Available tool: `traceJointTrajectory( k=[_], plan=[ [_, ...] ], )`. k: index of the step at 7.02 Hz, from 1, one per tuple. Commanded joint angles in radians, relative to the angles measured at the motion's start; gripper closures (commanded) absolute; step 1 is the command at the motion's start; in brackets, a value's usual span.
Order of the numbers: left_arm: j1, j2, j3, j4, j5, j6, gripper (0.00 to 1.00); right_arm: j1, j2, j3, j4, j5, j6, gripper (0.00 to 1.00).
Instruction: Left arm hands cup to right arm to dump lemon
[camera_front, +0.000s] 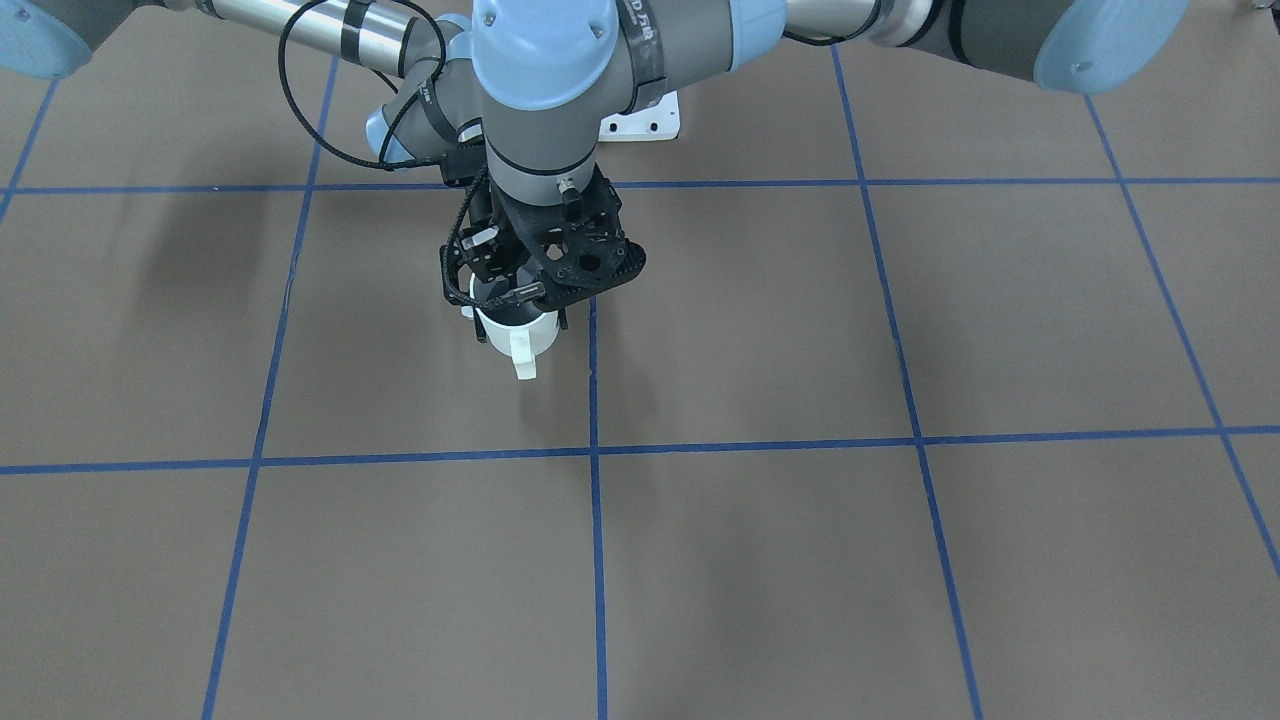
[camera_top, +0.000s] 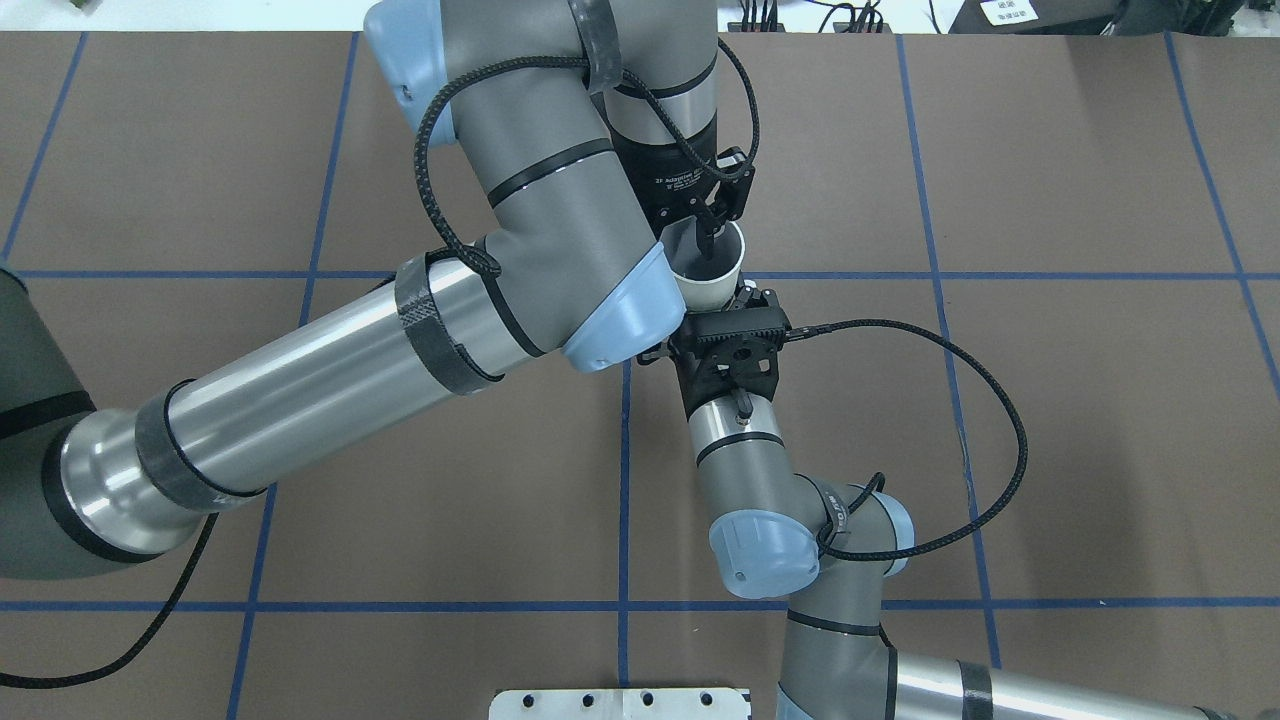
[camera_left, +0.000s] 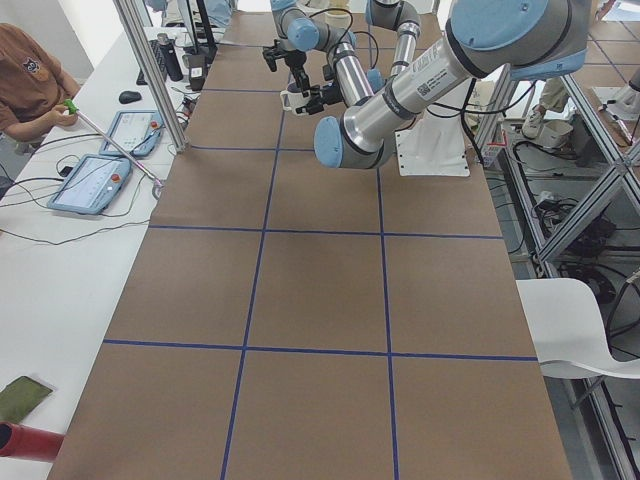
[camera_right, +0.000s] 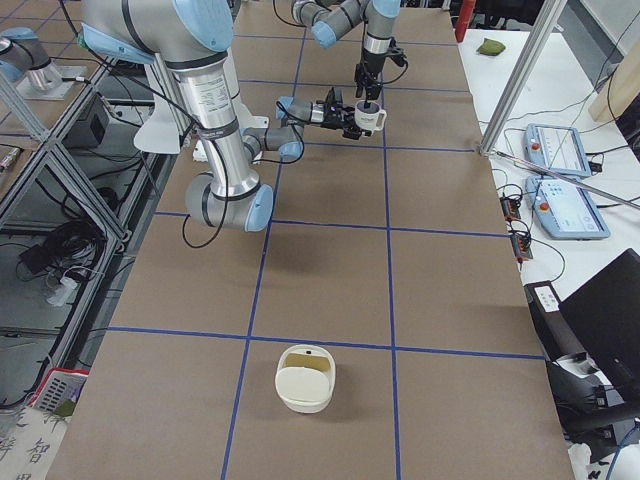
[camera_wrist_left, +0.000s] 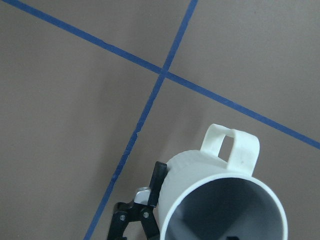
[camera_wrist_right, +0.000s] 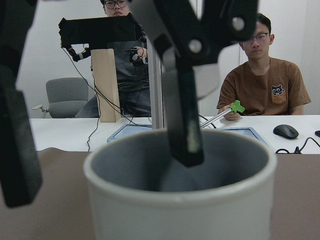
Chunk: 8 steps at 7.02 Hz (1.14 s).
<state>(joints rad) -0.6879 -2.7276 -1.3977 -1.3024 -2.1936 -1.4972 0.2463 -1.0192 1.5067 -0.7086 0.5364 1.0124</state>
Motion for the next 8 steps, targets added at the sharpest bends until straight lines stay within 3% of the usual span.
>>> traceJointTrajectory(
  k=[1, 3, 5, 8],
  plan=[
    [0.004, 0.000, 0.006, 0.000, 0.000, 0.000, 0.35, 0.001, 0.001, 0.004, 0.001, 0.000, 0.000, 0.58],
    [0.004, 0.002, 0.005, 0.000, 0.000, 0.000, 0.39, 0.001, -0.001, 0.007, 0.001, -0.001, 0.000, 0.57],
    [0.004, 0.003, 0.005, 0.002, 0.000, 0.000, 0.50, 0.001, -0.002, 0.007, 0.001, -0.001, 0.000, 0.56],
    [0.005, 0.003, -0.001, 0.003, 0.000, -0.002, 0.55, 0.002, -0.005, 0.007, 0.001, -0.001, 0.000, 0.56]
  ],
)
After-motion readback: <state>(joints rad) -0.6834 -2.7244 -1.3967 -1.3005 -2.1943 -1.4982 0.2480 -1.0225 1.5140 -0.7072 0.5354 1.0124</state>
